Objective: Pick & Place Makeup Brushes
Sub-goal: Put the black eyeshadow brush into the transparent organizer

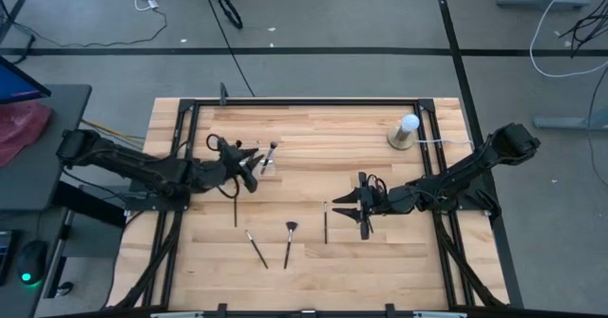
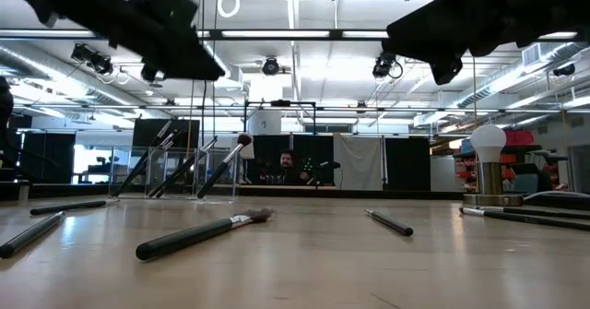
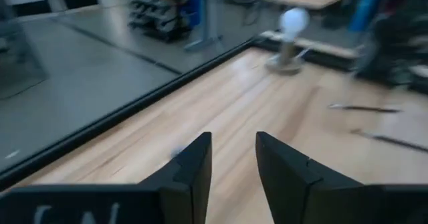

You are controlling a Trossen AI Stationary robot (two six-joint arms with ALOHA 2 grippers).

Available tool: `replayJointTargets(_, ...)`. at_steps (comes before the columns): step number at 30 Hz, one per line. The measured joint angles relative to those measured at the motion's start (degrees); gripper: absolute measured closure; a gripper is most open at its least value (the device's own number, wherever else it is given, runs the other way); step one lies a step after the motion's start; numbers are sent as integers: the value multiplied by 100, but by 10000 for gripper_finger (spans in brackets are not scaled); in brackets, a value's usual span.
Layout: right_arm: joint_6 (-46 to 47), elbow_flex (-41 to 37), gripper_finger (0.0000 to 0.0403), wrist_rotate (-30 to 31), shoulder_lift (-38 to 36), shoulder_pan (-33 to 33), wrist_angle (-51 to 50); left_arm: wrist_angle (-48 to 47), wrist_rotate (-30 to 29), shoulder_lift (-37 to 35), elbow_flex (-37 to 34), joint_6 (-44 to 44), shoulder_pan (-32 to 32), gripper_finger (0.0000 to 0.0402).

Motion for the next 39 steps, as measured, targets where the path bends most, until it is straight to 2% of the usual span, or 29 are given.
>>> replayJointTargets(5,-92,0,294,0,0,0,-126,100,422,68,199,11,-431,298)
replayJointTargets(9,27,0,294,0,0,-1,-406,353,466,422,202,-134,-914,315)
replayJointTargets(15,390,0,287,0,0,-154,-945,1436,158,1582,203,-64,-1406,339)
replayJointTargets(21,756,2,240,0,-277,-191,-1842,2558,101,2740,200,-50,-1459,348)
replayJointTargets(25,1843,2,220,65,-772,-129,-3335,2987,101,3285,199,-48,-1417,348)
replayJointTargets(31,3540,2,232,367,-1242,229,-5342,3343,99,3786,198,-51,-1281,349)
replayJointTargets(35,4387,2,249,976,-1248,546,-6205,3532,99,3997,198,-52,-1190,349)
replayJointTargets(39,4812,2,262,1344,-1246,743,-6650,3545,97,4065,198,-67,-1153,349)
